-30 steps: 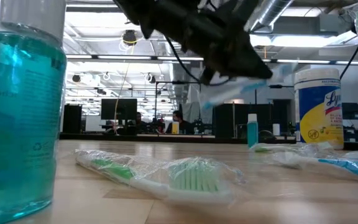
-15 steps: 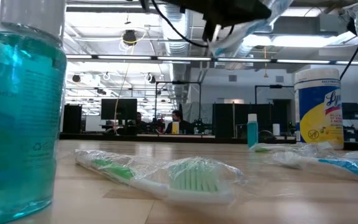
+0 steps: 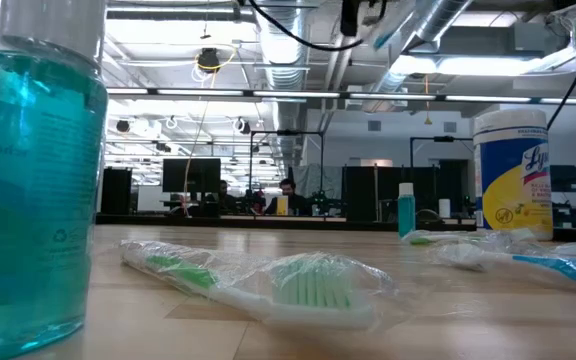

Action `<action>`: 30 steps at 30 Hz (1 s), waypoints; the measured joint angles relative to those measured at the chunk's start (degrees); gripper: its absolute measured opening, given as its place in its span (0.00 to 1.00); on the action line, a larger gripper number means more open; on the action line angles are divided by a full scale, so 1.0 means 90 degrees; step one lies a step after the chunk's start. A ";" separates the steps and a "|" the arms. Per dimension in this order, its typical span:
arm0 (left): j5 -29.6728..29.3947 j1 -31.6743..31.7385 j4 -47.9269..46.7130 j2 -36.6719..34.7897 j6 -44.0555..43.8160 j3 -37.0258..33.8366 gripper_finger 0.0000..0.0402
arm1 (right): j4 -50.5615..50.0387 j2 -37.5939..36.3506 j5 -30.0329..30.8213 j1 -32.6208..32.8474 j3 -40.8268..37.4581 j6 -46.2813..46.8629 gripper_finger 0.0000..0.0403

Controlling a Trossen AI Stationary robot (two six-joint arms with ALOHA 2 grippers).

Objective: Pick & Place toothbrushing station
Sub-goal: Put the blue toothbrush into the black wire organizer

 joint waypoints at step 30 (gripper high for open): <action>0.0306 -0.0075 0.1179 0.0058 0.0308 0.0002 0.00 | 0.2487 0.0706 -0.0330 -0.1246 0.0000 -0.2450 0.16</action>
